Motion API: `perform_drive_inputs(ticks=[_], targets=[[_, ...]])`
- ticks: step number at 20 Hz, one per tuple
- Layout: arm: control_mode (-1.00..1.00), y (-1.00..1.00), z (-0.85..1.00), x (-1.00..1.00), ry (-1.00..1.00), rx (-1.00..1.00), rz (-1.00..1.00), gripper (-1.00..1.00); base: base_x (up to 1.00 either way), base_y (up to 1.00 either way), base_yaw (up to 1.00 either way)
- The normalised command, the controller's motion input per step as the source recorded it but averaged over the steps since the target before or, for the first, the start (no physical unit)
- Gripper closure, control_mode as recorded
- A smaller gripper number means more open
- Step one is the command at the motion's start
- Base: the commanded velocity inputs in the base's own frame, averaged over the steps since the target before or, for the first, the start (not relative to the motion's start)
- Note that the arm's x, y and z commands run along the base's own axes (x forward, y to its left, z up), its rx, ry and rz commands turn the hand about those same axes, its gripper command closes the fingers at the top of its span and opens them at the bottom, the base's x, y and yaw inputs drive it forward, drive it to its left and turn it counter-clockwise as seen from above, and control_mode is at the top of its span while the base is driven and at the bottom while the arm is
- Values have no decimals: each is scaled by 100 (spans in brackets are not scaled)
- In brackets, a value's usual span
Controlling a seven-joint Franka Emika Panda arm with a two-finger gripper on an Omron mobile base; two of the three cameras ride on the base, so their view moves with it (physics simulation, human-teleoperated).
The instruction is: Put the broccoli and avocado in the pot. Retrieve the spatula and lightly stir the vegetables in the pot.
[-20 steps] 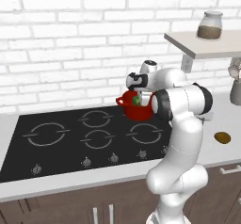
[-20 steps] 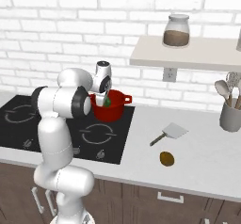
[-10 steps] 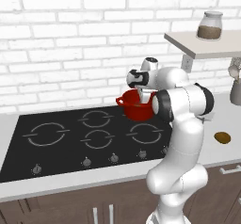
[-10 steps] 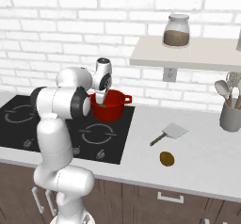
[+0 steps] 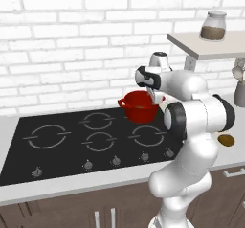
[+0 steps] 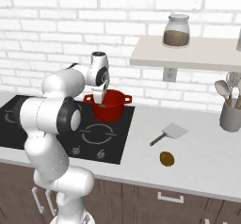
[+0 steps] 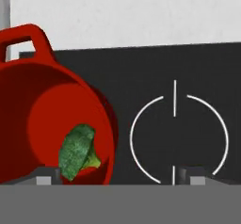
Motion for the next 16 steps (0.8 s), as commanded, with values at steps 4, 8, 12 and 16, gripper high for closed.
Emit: perform_drive_inputs(ticks=[4, 8, 12, 16], targets=[[-100, -14, 0, -100, 3, -14, 17, -100, 0, 0, 0], [-100, -37, 16, -100, 13, -3, 29, -100, 0, 0, 0], [-100, -59, -7, -51, 19, -6, 53, -100, 0, 0, 0], [-100, -90, -21, -51, 0, -11, 42, -100, 0, 0, 0]])
